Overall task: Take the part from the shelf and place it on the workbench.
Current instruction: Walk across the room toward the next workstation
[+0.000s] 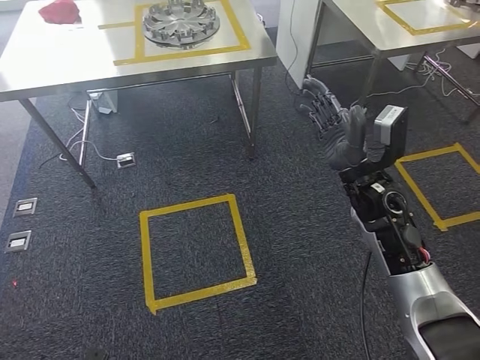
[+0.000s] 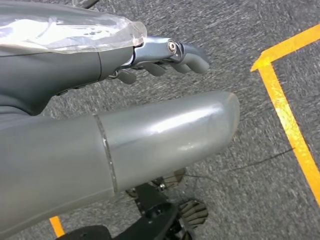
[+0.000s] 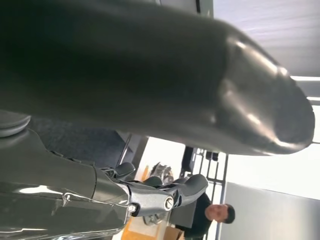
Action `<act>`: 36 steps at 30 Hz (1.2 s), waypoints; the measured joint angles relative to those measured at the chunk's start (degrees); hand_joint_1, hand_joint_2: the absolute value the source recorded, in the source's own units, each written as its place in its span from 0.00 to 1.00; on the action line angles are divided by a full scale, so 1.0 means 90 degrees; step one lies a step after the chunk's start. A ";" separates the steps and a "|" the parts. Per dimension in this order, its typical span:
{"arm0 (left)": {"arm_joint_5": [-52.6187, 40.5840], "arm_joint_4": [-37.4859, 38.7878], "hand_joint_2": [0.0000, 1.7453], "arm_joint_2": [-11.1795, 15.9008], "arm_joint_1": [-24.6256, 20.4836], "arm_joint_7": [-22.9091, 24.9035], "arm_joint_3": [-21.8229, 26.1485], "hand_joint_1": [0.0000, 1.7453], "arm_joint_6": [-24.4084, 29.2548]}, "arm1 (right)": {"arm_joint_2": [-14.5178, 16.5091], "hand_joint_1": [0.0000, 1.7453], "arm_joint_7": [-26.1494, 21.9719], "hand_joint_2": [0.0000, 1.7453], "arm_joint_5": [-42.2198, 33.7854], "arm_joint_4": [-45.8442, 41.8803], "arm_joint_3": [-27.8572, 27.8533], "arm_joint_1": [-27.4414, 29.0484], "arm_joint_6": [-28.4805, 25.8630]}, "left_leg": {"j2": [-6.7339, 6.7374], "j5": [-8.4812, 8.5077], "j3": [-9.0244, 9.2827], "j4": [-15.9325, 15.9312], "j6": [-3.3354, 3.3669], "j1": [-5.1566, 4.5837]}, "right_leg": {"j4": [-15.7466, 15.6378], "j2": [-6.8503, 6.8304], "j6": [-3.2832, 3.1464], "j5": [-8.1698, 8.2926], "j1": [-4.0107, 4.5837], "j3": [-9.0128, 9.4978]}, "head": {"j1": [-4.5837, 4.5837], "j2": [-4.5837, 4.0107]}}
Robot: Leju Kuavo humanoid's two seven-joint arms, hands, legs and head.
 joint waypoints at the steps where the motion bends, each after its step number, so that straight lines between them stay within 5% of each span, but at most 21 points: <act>1: 0.0000 0.0000 0.00 -0.0003 0.0003 -0.0001 0.0001 0.00 0.0000 | 0.0001 0.00 0.0000 0.00 0.0005 0.0000 -0.0001 0.0003 -0.0013 | 0.0024 0.0020 -0.0007 -0.0018 0.0026 0.0015 | 0.0332 -0.0004 0.0024 -0.0213 -0.0003 -0.0140 | 0.0026 0.0000; 3: 0.0000 0.0000 0.00 -0.0007 0.0010 -0.0002 0.0001 0.00 0.0000 | 0.0001 0.00 0.0003 0.00 0.0022 0.0000 -0.0001 0.0030 -0.0038 | 0.0064 0.0037 -0.0040 -0.0014 0.0051 0.0009 | 0.1235 -0.0007 0.0066 -0.0668 -0.0009 -0.0514 | 0.0077 0.0000; 5: 0.0000 0.0000 0.00 -0.0013 0.0023 -0.0004 0.0001 0.00 0.0000 | 0.0001 0.00 0.0007 0.00 0.0036 0.0000 -0.0001 0.0064 -0.0056 | 0.0110 0.0042 -0.0064 0.0008 0.0055 0.0008 | 0.1679 -0.0011 0.0099 -0.0763 -0.0024 -0.0672 | 0.0110 0.0000; 8: -0.0001 0.0000 0.00 -0.0024 0.0027 -0.0007 0.0002 0.00 0.0000 | 0.0002 0.00 0.0010 0.00 0.0072 -0.0008 -0.0004 0.0069 -0.0086 | 0.0172 0.0007 -0.0080 0.0094 0.0006 0.0014 | 0.0721 -0.0124 0.0124 -0.0213 -0.0058 -0.0145 | 0.0152 0.0000; 10: -0.0002 0.0000 0.00 -0.0020 0.0023 -0.0014 0.0004 0.00 0.0000 | 0.0002 0.00 0.0016 0.00 0.0104 -0.0028 -0.0004 0.0064 -0.0105 | 0.0208 -0.0024 -0.0132 0.0196 -0.0063 -0.0010 | 0.0077 -0.0232 0.0093 -0.0027 -0.0045 0.0149 | 0.0167 0.0000; 14: -0.0004 0.0000 0.00 -0.0016 0.0026 -0.0023 0.0005 0.00 0.0000 | 0.0002 0.00 0.0033 0.00 0.0123 -0.0062 -0.0005 0.0077 -0.0124 | 0.0305 -0.0062 -0.0235 0.0313 -0.0169 -0.0024 | -0.0032 -0.0126 -0.0063 0.0000 -0.0033 0.0095 | 0.0083 0.0000; 16: -0.0003 0.0000 0.00 -0.0013 0.0020 -0.0025 0.0005 0.00 0.0000 | 0.0002 0.00 0.0043 0.00 0.0136 -0.0086 -0.0005 0.0068 -0.0124 | 0.0214 -0.0365 -0.0432 0.0772 -0.0227 -0.0007 | -0.0047 -0.0055 -0.0139 0.0043 -0.0048 0.0072 | 0.0027 0.0000; 18: -0.0003 0.0000 0.00 -0.0013 0.0029 -0.0027 0.0005 0.00 0.0000 | 0.0002 0.00 0.0051 0.00 0.0141 -0.0103 -0.0002 0.0069 -0.0125 | 0.0097 -0.0814 -0.0853 0.1694 -0.0259 -0.0001 | -0.0047 0.0022 -0.0189 0.0074 -0.0041 0.0030 | -0.0033 0.0000; 20: -0.0004 0.0000 0.00 -0.0015 0.0046 -0.0028 0.0005 0.00 0.0000 | 0.0002 0.00 0.0056 0.00 0.0141 -0.0104 -0.0002 0.0077 -0.0129 | 0.0059 -0.0956 -0.1125 0.2254 -0.0239 -0.0006 | -0.0046 0.0118 -0.0217 0.0099 -0.0016 -0.0005 | -0.0060 0.0000; 22: -0.0004 0.0000 0.00 -0.0014 0.0051 -0.0029 0.0005 0.00 0.0000 | 0.0002 0.00 0.0058 0.00 0.0141 -0.0110 -0.0003 0.0079 -0.0132 | 0.0004 -0.0635 -0.0914 0.1822 -0.0152 -0.0027 | -0.0046 0.0226 -0.0223 0.0122 0.0014 -0.0015 | -0.0070 0.0000; 24: -0.0004 0.0001 0.00 0.0008 0.0046 -0.0032 0.0005 0.00 0.0000 | 0.0002 0.00 0.0058 0.00 0.0141 -0.0130 -0.0003 0.0072 -0.0137 | -0.0225 -0.0225 -0.0443 0.0868 -0.0003 -0.0059 | -0.0043 0.0333 -0.0215 0.0144 0.0033 -0.0028 | -0.0075 0.0000; 26: -0.0004 0.0001 0.00 0.0032 0.0035 -0.0043 0.0005 0.00 0.0000 | 0.0002 0.00 0.0059 0.00 0.0141 -0.0148 -0.0004 0.0064 -0.0151 | -0.0381 -0.0081 -0.0192 0.0330 0.0079 -0.0091 | -0.0039 0.0432 -0.0179 0.0171 0.0021 -0.0069 | -0.0070 0.0000; 28: -0.0008 0.0000 0.00 0.0030 0.0021 -0.0052 0.0005 0.00 0.0000 | 0.0002 0.00 0.0061 0.00 0.0141 -0.0163 -0.0007 0.0066 -0.0170 | -0.0296 -0.0067 -0.0168 0.0236 0.0080 -0.0101 | -0.0055 0.0540 -0.0106 0.0212 0.0005 -0.0110 | -0.0074 0.0000; 30: -0.0018 0.0000 0.00 0.0020 0.0015 -0.0053 0.0005 0.00 0.0000 | -0.0001 0.00 0.0061 0.00 0.0141 -0.0192 -0.0019 0.0068 -0.0183 | -0.0166 -0.0007 -0.0134 0.0125 0.0088 -0.0067 | 0.0062 0.0450 -0.0038 0.0119 0.0019 -0.0185 | -0.0064 0.0000; 34: -0.0025 0.0000 0.00 0.0006 0.0036 -0.0060 0.0005 0.00 0.0000 | -0.0002 0.00 0.0064 0.00 0.0141 -0.0211 -0.0041 0.0073 -0.0188 | 0.0098 0.0039 -0.0123 0.0046 0.0105 -0.0034 | 0.1467 0.0062 0.0079 -0.0658 -0.0013 -0.0776 | 0.0027 0.0000; 36: -0.0025 0.0000 0.00 -0.0007 0.0045 -0.0060 0.0005 0.00 0.0000 | -0.0002 0.00 0.0068 0.00 0.0141 -0.0211 -0.0045 0.0090 -0.0189 | 0.0225 0.0031 -0.0135 0.0069 0.0093 -0.0024 | 0.1669 0.0011 0.0137 -0.0651 -0.0062 -0.0810 | 0.0050 0.0000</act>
